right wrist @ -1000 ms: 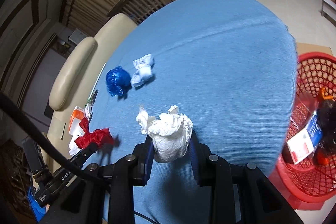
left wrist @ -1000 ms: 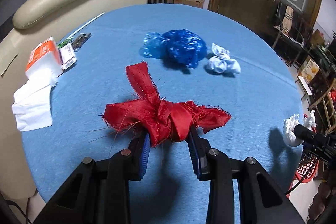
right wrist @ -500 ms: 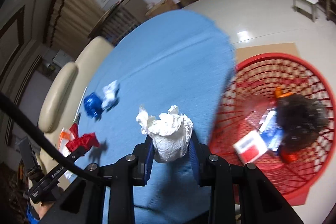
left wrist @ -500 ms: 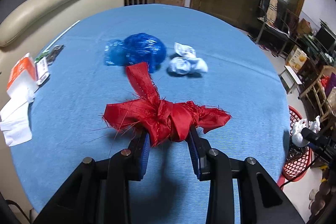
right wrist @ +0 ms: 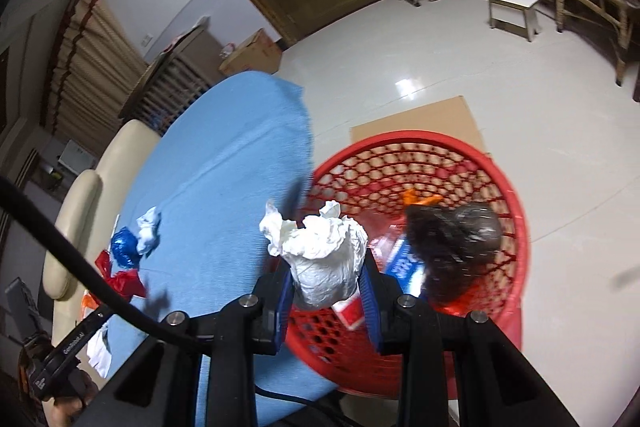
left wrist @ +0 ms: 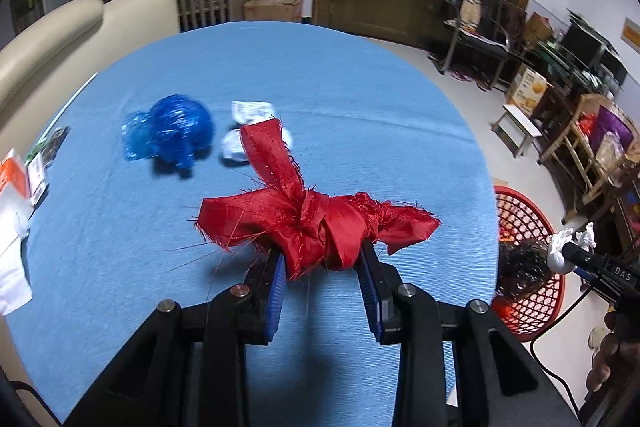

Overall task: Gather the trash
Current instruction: 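Carry the white bag in the right gripper over the red basket, then open the right gripper to drop the white bag while the left carries the red bag over the basket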

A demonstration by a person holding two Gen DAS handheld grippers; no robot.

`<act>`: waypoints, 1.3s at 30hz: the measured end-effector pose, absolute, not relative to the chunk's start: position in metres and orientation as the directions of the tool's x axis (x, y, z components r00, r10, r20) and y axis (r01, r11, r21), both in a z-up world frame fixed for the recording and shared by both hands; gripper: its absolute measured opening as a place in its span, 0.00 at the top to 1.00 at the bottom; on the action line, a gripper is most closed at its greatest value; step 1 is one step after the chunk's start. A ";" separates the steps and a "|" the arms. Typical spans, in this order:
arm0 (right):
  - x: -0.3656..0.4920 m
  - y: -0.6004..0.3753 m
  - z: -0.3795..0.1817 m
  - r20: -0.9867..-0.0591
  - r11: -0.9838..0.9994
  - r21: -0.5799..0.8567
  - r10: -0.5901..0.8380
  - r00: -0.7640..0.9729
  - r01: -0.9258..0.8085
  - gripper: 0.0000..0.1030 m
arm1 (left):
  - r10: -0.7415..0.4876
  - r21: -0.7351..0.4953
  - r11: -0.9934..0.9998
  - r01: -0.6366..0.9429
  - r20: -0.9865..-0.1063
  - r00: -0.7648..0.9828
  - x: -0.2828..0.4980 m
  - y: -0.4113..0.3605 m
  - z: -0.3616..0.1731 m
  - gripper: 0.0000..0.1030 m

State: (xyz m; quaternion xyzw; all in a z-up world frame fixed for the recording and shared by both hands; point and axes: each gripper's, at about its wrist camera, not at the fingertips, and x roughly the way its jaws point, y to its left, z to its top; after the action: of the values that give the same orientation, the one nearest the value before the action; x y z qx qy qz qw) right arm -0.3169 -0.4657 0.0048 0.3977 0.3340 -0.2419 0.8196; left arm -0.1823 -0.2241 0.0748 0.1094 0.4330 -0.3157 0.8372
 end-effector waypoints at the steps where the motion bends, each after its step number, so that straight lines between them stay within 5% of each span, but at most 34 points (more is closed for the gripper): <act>1: -0.320 -0.468 0.003 -0.743 0.562 0.490 -0.132 0.657 0.667 0.68 | -0.437 -0.090 0.772 0.630 -0.794 0.422 -0.184 -0.228 0.075 0.65; 39: -0.347 -0.470 -0.001 -0.740 0.545 0.492 -0.148 0.656 0.678 0.68 | -0.481 -0.062 0.705 0.707 -0.774 0.412 -0.210 -0.267 0.093 0.65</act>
State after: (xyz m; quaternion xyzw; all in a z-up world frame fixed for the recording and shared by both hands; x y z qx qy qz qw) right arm -0.3473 -0.4702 -0.0009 0.4038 0.3280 -0.2534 0.8156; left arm -0.2104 -0.2673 0.0934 0.1386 0.4068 -0.3583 0.8288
